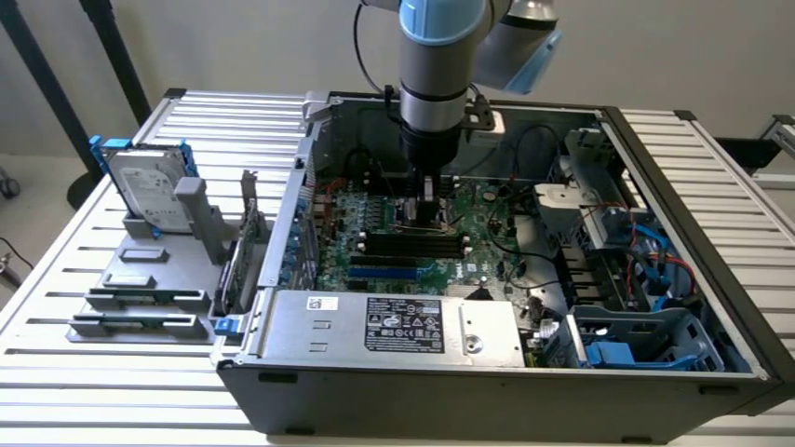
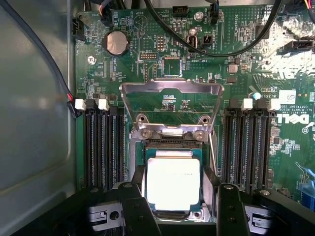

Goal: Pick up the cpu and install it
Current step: 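Place the cpu into insertion slot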

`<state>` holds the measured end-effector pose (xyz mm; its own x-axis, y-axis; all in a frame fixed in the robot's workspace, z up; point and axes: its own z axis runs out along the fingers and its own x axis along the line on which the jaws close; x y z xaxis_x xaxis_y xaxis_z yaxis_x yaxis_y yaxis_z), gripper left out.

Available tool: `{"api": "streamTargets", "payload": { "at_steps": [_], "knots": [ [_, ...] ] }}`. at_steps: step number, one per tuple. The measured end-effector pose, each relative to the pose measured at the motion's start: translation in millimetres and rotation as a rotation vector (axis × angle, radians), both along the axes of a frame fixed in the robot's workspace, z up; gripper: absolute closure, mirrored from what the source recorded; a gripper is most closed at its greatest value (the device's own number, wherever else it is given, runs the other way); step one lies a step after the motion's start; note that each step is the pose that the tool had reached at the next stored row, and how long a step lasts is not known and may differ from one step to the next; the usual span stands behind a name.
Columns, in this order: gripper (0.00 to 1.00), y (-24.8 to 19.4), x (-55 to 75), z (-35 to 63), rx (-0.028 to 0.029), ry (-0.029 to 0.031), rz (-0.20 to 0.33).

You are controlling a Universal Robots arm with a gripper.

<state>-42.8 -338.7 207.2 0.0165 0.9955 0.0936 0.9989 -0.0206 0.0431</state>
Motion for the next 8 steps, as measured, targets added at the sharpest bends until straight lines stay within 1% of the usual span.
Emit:
{"api": "streamTargets", "payload": {
  "at_steps": [8],
  "knots": [
    [0.45, 0.8, -0.1, -2.3, -0.0008, 0.0000, -0.002]
  ]
}}
